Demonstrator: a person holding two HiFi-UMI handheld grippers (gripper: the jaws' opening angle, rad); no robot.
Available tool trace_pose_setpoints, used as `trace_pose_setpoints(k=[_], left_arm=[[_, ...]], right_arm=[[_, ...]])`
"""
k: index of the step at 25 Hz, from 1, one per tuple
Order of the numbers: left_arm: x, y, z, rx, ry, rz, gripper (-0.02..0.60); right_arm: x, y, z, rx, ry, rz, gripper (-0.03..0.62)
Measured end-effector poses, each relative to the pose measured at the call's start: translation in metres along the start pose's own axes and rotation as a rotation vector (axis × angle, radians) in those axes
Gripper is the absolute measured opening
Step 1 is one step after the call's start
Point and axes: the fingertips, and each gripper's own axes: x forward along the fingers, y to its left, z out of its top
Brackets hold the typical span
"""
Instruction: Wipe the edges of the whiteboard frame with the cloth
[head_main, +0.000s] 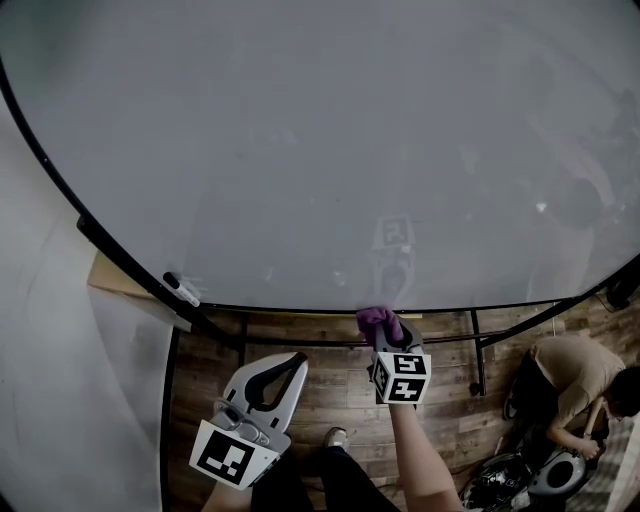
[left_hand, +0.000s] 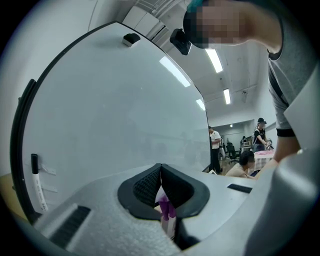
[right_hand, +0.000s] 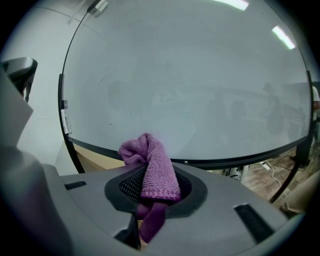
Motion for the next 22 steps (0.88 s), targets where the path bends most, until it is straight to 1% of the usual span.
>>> trace_pose_setpoints(k=[5, 9, 15, 17, 20, 22], left_arm=[[0.007, -0.014, 0.001, 0.021, -0.008, 0.033, 0.017], [0.01, -0.02, 0.002, 0.01, -0.019, 0.044, 0.017], [0.007, -0.023, 0.007, 0.015, -0.019, 0.056, 0.017], [0.003, -0.019, 0.01, 0.015, -0.032, 0.063, 0.017], [-0.002, -0.013, 0.013, 0.038, -0.068, 0.068, 0.017], [-0.005, -0.011, 0.012, 0.035, -0.063, 0.059, 0.017]], right_arm=[[-0.006, -0.02, -0.001, -0.005, -0.001, 0.013, 0.078], [-0.005, -0.032, -0.005, -0.005, 0.0, 0.011, 0.078], [-0.006, -0.033, -0.005, 0.004, 0.006, 0.0, 0.078], [-0.006, -0.033, -0.005, 0.016, 0.008, -0.006, 0.078], [-0.006, -0.032, -0.006, 0.03, 0.016, -0.019, 0.078], [-0.007, -0.032, -0.007, 0.038, 0.017, -0.033, 0.077]])
